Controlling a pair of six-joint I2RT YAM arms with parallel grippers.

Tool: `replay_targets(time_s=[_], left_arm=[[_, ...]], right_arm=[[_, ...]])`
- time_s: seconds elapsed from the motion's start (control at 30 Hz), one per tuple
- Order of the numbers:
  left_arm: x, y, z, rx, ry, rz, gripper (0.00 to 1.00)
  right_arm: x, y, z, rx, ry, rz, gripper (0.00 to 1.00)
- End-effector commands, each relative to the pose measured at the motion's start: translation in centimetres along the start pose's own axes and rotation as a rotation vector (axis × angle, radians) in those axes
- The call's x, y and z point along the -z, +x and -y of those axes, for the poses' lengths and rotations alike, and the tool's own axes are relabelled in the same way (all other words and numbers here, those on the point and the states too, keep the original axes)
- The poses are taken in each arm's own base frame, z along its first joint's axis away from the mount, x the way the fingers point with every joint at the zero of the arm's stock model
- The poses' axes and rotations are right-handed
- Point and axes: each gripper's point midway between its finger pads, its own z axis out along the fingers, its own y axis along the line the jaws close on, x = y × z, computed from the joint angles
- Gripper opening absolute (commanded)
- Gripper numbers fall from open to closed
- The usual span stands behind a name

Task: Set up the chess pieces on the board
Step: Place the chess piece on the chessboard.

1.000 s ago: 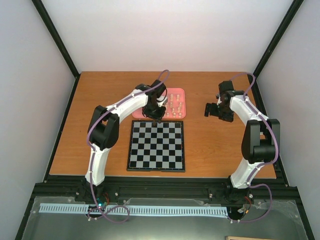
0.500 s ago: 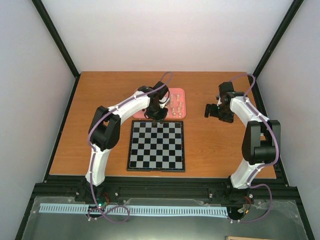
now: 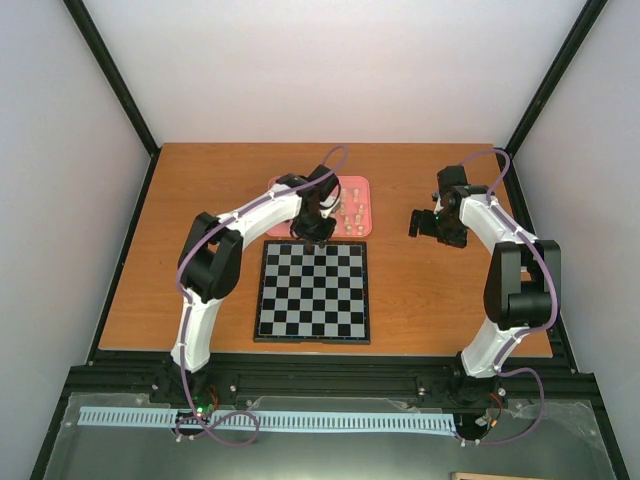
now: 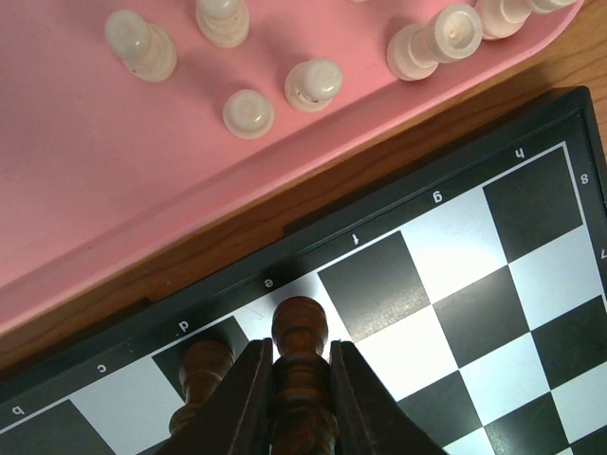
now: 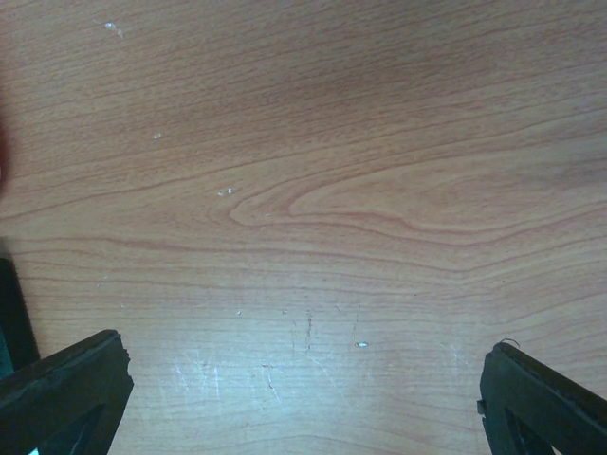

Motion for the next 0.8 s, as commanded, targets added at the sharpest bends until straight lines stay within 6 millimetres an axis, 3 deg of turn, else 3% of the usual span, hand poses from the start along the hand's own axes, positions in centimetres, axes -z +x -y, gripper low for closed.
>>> replay_targets(time_s=[0.0,0.5,0.77], left_arm=[[-0.71,0.01,0.63,-0.045,-0.013,-0.001,0.01],[-1.12,0.46,-0.29,-0.052,-0.065,-0.017,0.03],[-1.09,0.53,0.01,-0.055,-0.050,-0.019,0.12]], right_arm=[[0.82,-0.30,-0.47,0.002,-0.018,0.032,1.00],[0.54,-0.15,-0.38,0.006,-0.016,0.027,1.00],[0.43,-0.20,-0.47,0.004,-0.021,0.028,1.00]])
